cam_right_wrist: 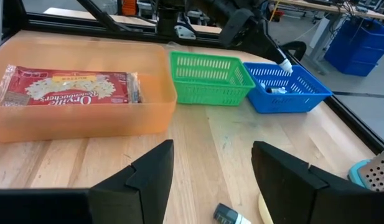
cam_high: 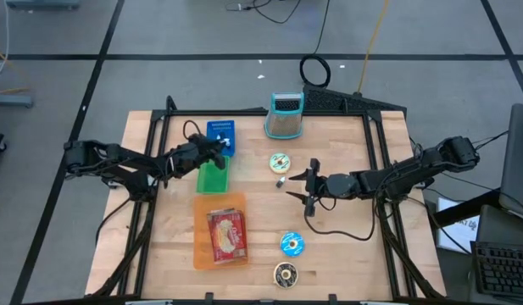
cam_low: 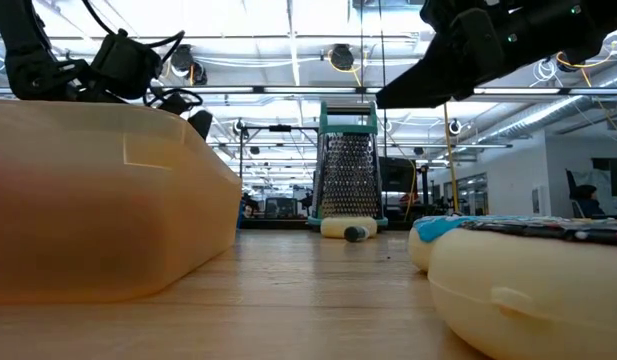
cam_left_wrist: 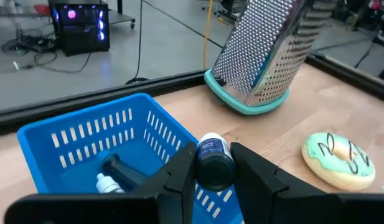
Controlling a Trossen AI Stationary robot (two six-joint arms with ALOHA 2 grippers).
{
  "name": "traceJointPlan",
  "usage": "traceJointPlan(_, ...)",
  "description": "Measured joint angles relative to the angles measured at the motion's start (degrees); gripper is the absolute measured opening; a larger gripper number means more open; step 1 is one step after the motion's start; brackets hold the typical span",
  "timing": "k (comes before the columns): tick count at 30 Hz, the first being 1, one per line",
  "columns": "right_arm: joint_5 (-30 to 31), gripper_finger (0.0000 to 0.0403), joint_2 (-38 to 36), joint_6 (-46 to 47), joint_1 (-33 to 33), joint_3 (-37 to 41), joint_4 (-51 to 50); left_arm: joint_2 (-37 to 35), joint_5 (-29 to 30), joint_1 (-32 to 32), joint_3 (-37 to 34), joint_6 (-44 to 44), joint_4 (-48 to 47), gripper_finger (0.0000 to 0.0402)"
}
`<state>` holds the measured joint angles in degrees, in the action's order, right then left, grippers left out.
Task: Pick & Place Food Item
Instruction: Put the blue food coloring bottle into the blue bin, then put the black food coloring bottle into the blue bin
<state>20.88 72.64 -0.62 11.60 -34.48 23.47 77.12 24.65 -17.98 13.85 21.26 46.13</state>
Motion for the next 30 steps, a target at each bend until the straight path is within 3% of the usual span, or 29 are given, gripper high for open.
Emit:
traceJointPlan(5,0.0,0.0206,0.0,0.0,0.0,0.0,-0.2,0.0,2.6,0.0,0.0,5.7,-0.1,0.0093)
traceJointPlan(18,0.0,0.0207,0.0,0.0,0.0,0.0,-0.2,0.0,3.9,-0.7,0.0,8.2,-2.8,0.0098)
traceJointPlan(30,0.1,0.0207,0.0,-3.5,0.0,0.0,1.6,0.0,2.2,-0.7,0.0,5.7,-0.7,0.0233)
